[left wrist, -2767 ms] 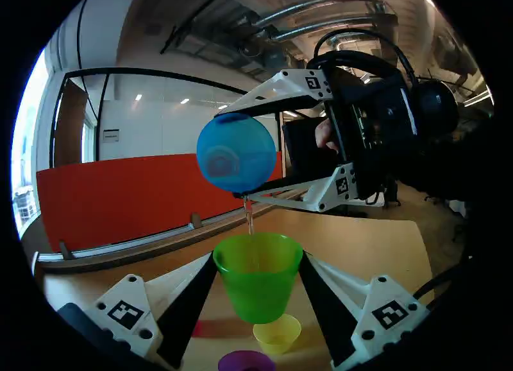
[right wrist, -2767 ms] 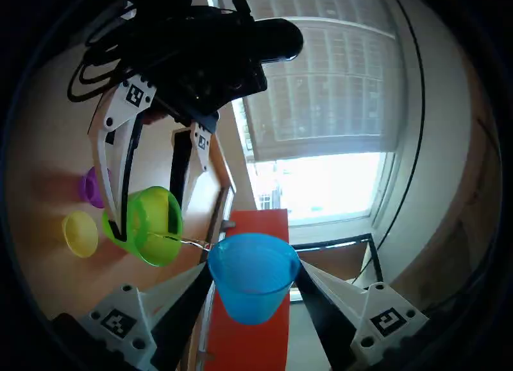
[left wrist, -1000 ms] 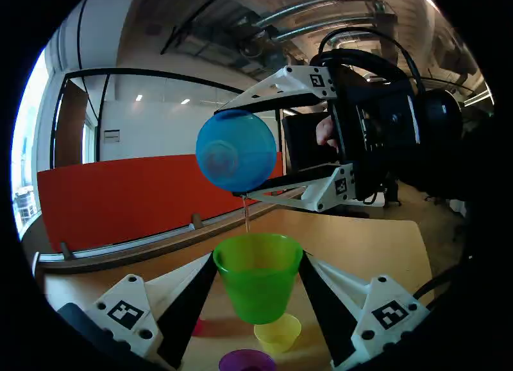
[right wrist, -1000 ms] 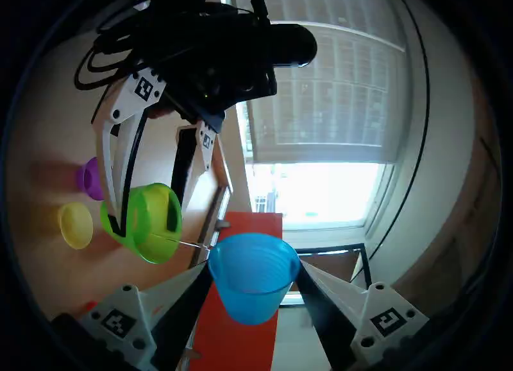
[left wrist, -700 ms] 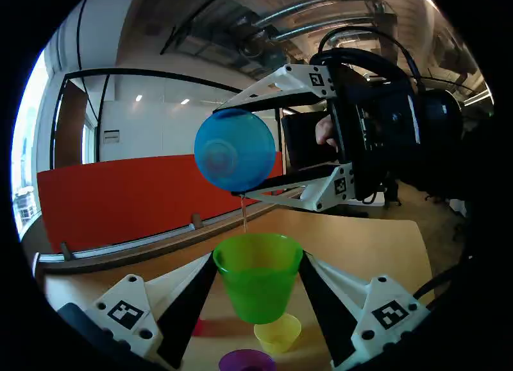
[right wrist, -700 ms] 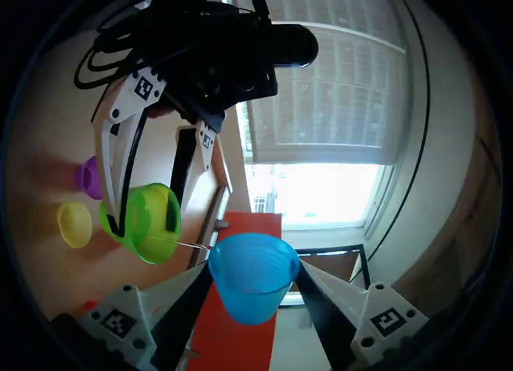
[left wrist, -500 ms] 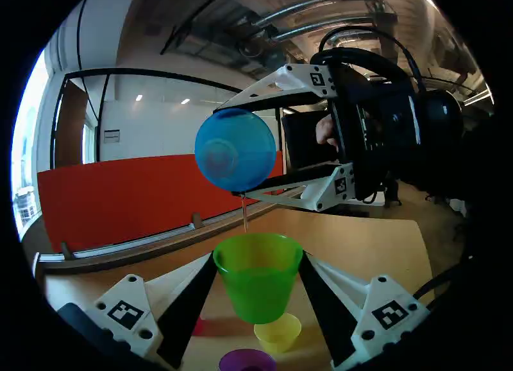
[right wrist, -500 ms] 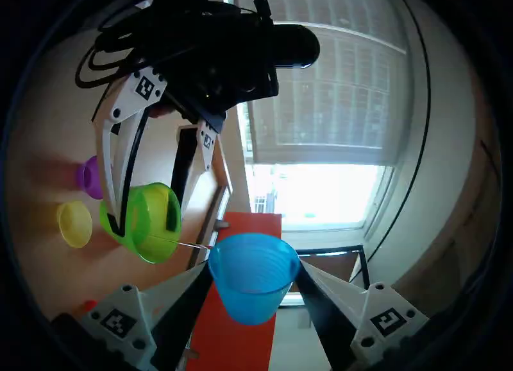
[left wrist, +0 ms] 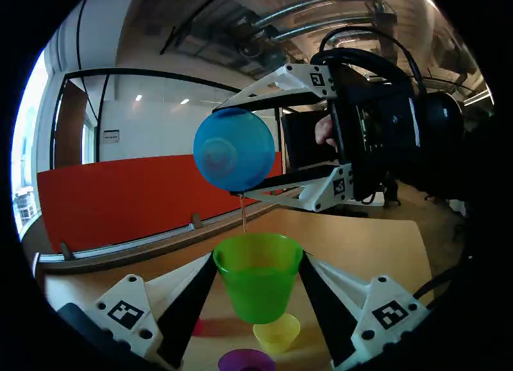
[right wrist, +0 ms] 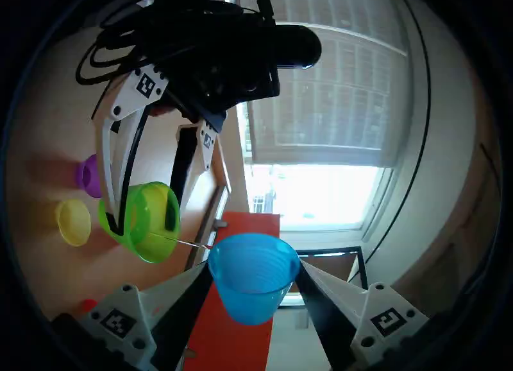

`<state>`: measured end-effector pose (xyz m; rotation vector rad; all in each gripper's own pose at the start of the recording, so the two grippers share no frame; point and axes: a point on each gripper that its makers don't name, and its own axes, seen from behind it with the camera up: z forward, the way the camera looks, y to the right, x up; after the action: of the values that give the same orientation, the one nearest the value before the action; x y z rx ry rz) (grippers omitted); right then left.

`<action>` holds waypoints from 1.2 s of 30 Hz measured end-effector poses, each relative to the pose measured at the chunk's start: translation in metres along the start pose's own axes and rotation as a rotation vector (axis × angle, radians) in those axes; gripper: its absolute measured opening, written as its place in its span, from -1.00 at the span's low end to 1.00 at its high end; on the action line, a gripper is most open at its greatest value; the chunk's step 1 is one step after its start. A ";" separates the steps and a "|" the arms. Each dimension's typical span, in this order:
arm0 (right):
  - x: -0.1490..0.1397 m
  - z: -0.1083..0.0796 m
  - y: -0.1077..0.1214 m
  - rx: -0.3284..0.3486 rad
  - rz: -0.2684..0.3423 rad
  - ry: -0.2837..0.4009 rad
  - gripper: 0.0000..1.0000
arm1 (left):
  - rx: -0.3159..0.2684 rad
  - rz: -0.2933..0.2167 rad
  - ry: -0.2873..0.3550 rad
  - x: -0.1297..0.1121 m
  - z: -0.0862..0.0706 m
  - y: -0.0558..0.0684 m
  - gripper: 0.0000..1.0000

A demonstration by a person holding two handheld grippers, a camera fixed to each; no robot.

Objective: Pour water

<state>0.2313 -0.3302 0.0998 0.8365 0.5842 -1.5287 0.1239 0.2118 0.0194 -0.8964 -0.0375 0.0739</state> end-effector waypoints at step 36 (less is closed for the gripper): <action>0.010 -0.003 0.004 -0.007 -0.021 0.008 0.82 | 0.004 -0.002 0.003 0.002 -0.002 -0.001 0.76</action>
<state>0.2358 -0.3346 0.0908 0.8336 0.6057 -1.5423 0.1258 0.2101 0.0193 -0.8919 -0.0358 0.0710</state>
